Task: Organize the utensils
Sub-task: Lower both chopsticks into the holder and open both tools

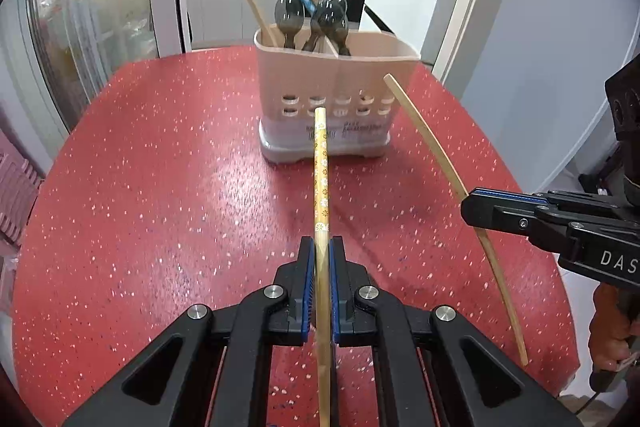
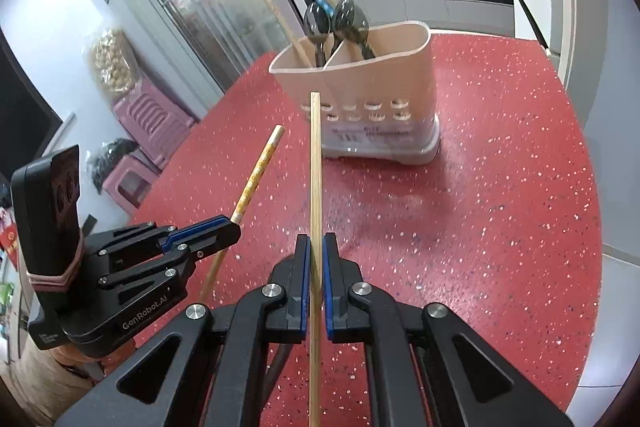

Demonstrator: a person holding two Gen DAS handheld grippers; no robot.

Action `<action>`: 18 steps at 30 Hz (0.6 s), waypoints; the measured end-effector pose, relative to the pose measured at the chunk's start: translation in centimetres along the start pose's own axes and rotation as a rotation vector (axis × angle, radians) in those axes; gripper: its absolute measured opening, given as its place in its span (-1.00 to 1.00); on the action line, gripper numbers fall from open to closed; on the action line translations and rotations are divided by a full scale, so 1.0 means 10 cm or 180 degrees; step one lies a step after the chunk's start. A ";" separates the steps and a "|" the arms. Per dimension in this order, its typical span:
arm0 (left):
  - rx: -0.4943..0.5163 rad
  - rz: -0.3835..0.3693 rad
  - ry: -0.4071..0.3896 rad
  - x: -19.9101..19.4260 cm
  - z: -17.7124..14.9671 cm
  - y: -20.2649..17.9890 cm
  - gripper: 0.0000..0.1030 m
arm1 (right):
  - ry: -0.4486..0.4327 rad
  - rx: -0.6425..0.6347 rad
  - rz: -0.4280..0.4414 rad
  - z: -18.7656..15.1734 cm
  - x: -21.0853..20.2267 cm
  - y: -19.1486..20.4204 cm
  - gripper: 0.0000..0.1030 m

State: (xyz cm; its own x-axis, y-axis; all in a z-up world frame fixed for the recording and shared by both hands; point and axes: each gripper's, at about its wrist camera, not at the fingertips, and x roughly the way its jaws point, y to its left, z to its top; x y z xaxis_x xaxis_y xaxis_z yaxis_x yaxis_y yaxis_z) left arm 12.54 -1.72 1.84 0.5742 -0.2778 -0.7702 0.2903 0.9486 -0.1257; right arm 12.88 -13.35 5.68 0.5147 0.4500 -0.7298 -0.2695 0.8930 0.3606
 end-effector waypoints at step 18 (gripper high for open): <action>-0.0325 -0.0042 -0.0656 -0.36 0.76 0.25 -0.37 | -0.0515 -0.0043 -0.0053 0.74 -0.32 -0.11 -0.88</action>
State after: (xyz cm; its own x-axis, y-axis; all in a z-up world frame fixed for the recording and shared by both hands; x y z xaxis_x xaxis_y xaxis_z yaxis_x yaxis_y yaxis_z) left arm 17.03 0.51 9.11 0.7181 -0.3053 -0.6254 0.2259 0.9522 -0.2055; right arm 17.55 -15.64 11.91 0.6433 0.4320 -0.6321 -0.2702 0.9006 0.3405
